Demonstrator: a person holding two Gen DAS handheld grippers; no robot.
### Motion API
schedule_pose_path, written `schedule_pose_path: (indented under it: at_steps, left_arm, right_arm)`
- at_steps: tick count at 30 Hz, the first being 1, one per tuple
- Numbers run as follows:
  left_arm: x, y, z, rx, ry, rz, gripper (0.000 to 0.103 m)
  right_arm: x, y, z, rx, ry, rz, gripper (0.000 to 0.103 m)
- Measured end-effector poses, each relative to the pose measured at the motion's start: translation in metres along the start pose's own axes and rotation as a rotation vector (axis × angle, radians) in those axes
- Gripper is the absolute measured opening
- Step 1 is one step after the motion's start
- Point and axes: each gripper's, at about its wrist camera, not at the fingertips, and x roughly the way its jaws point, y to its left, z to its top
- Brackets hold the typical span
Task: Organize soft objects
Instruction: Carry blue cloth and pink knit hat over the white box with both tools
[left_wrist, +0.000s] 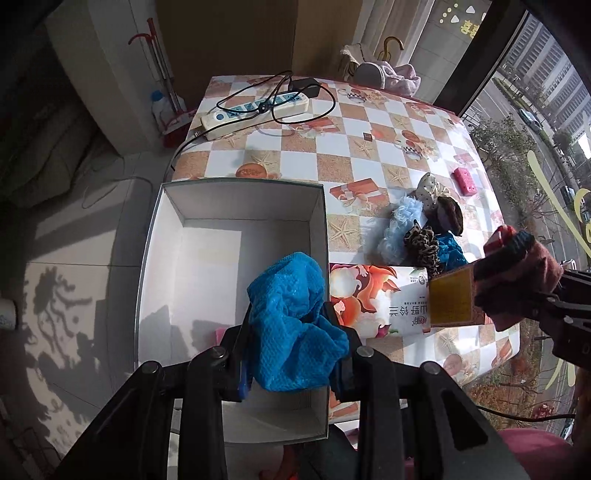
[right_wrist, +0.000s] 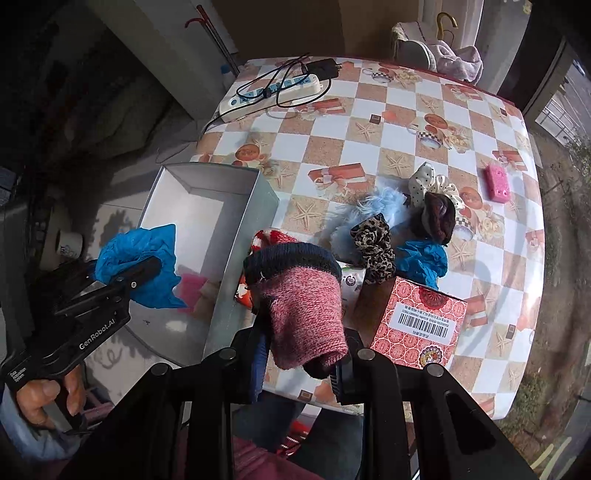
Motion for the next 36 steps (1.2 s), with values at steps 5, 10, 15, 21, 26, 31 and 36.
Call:
schedule_pose_path:
  at_steps: [5, 10, 15, 21, 26, 31, 36]
  left_arm:
    - [-0.001, 0.022, -0.006, -0.057, -0.003, 0.016, 0.035]
    - [0.003, 0.037, -0.010, -0.096, -0.002, 0.030, 0.035]
    - [0.007, 0.049, -0.015, -0.127, 0.004, 0.038, 0.035]
    - [0.011, 0.059, -0.016, -0.159, 0.011, 0.042, 0.035]
    - [0.014, 0.067, -0.014, -0.172, 0.011, 0.046, 0.035]
    - [0.018, 0.072, -0.003, -0.175, 0.003, 0.051, 0.034]
    - [0.025, 0.076, 0.008, -0.181, -0.003, 0.056, 0.034]
  right_arm:
    - [0.007, 0.030, 0.012, -0.072, 0.014, 0.019, 0.029]
    - [0.016, 0.058, 0.022, -0.144, 0.025, 0.033, 0.029]
    - [0.026, 0.078, 0.031, -0.195, 0.038, 0.038, 0.029]
    - [0.034, 0.094, 0.038, -0.236, 0.047, 0.034, 0.029]
    - [0.040, 0.104, 0.044, -0.257, 0.057, 0.029, 0.029]
    - [0.050, 0.112, 0.054, -0.274, 0.072, 0.021, 0.029]
    - [0.061, 0.121, 0.064, -0.296, 0.084, 0.009, 0.029]
